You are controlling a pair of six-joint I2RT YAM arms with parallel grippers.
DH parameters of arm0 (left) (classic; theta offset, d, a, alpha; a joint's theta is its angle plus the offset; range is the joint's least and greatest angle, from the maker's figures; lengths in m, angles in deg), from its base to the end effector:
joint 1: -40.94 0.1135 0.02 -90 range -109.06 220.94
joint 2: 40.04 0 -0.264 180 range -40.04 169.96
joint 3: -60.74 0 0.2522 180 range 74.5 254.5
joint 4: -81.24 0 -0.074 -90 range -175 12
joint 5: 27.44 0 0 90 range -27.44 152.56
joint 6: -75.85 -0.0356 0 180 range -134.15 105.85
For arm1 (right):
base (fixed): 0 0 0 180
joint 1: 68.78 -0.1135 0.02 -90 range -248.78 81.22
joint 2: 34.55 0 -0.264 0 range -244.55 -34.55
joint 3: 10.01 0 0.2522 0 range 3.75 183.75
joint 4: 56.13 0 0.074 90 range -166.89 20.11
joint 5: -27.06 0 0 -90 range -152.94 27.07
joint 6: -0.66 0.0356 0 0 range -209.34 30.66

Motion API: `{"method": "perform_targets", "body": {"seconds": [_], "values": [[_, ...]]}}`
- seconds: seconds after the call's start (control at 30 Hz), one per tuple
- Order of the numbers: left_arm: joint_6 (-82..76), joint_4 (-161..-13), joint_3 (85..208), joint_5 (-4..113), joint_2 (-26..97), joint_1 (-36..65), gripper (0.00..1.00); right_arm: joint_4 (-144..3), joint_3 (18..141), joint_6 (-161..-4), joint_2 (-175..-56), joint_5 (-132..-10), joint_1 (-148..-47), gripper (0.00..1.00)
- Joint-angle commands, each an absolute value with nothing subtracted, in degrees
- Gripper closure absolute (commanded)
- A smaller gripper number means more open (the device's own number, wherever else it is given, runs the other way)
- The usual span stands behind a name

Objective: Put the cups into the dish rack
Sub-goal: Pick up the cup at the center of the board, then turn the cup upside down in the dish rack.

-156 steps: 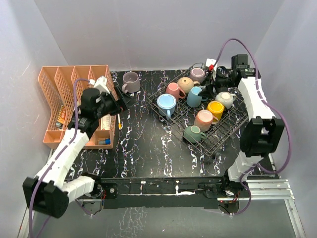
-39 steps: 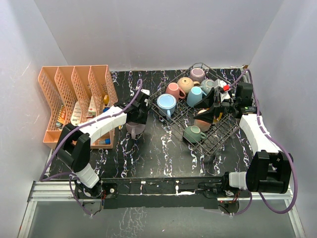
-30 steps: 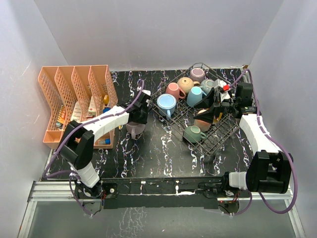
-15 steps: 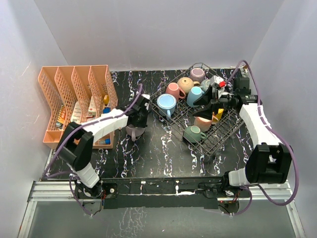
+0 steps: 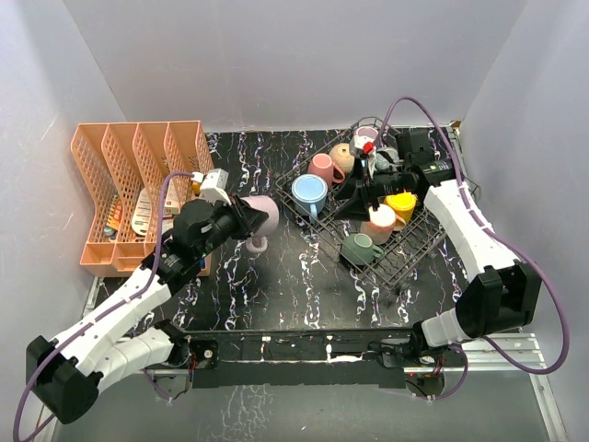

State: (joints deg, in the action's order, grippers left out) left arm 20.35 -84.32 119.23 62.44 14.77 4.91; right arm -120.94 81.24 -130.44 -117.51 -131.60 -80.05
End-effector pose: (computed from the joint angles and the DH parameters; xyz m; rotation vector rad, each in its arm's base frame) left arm 0.1837 -0.1337 0.3250 0.0263 1.8464 -0.8842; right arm 0.2732 0.0883 0.3393 -1.2700 1.6377 1.1825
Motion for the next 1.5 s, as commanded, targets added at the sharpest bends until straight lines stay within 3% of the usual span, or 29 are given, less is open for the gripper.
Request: {"method": "perform_targets", "body": {"seconds": [0.0,0.27,0.63,0.77,1.03,1.23,1.47], "values": [[28.6,-108.4,116.6,59.4,10.2,5.5,1.0,-108.3,85.8,-113.2,-113.6,-129.7,-80.6,0.37],[38.7,-138.7,114.7,56.8,15.9,5.5,1.0,-104.8,88.9,-101.3,-112.9,-135.3,-80.6,0.38],[43.1,-162.3,121.2,54.1,27.1,5.4,1.0,-80.2,73.5,-77.2,-102.4,-136.6,-80.6,0.38],[42.9,-166.9,122.8,54.5,29.5,5.1,1.0,-65.9,67.1,-63.1,-100.2,-135.0,-80.6,0.36],[44.4,-173.9,126.1,55.2,34.7,4.4,1.0,-53.0,62.3,-45.7,-101.6,-129.6,-81.2,0.36],[44.5,-177.5,128.1,56.7,37.6,3.1,1.0,-43.7,62.0,-39.2,-103.5,-126.4,-83.8,0.27],[44.0,-180.4,130.5,58.1,40.9,0.5,1.0,-35.8,64.6,-32.2,-108.0,-123.5,-86.2,0.27]]}}
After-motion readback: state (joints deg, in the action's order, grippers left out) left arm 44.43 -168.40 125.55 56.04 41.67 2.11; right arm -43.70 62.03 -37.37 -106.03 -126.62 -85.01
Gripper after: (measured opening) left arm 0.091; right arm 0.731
